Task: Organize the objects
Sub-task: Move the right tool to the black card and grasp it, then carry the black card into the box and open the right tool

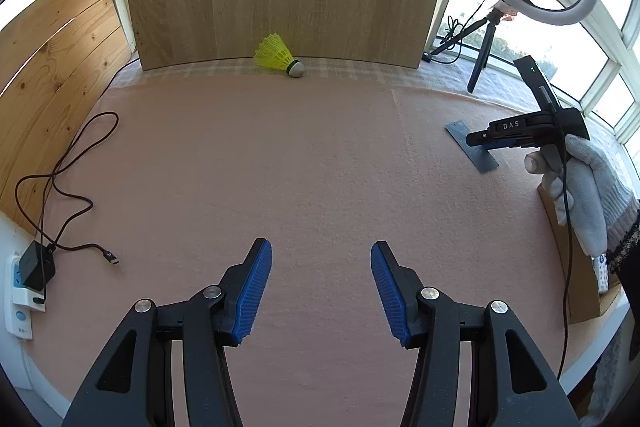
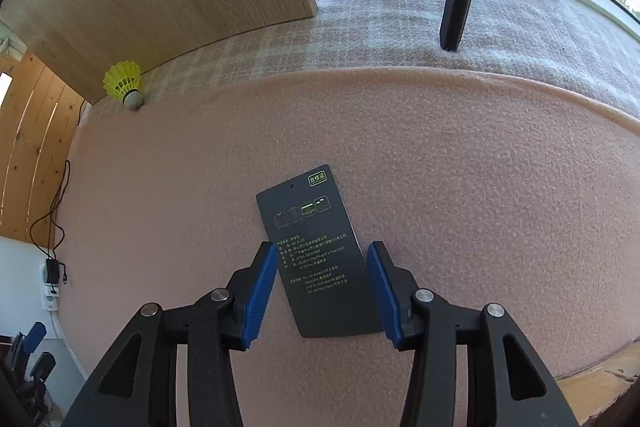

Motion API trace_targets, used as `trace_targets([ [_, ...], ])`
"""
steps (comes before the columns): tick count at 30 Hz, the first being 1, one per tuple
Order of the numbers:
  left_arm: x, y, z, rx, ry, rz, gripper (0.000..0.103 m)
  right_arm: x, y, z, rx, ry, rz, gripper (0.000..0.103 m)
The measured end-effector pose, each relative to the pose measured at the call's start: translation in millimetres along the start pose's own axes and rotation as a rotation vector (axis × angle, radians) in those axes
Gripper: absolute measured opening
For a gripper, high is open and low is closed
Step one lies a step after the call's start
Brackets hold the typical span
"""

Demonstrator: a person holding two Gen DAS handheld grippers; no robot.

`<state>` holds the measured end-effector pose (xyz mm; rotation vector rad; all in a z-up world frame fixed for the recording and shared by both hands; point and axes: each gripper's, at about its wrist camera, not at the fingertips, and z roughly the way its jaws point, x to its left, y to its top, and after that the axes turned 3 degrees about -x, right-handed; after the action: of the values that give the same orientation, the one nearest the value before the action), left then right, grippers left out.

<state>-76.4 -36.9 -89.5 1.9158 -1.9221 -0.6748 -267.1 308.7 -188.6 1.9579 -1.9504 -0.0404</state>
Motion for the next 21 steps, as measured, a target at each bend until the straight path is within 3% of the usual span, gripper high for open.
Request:
trace_targets([
  [4, -3, 0, 2, 0.007, 0.004, 0.005, 0.055, 21, -7, 4, 0.0, -0.076, -0.098, 0.054],
  [9, -4, -2, 1, 0.004, 0.005, 0.002, 0.055, 36, -12, 9, 0.007, -0.178, -0.17, 0.054],
  [14, -1, -3, -1, 0.001, 0.007, -0.008, 0.055, 34, -17, 6, -0.004, -0.182, -0.148, 0.046],
  [21, -1, -1, -2, -0.003, -0.005, -0.012, 0.055, 33, -35, -2, -0.012, -0.157, -0.125, 0.045],
])
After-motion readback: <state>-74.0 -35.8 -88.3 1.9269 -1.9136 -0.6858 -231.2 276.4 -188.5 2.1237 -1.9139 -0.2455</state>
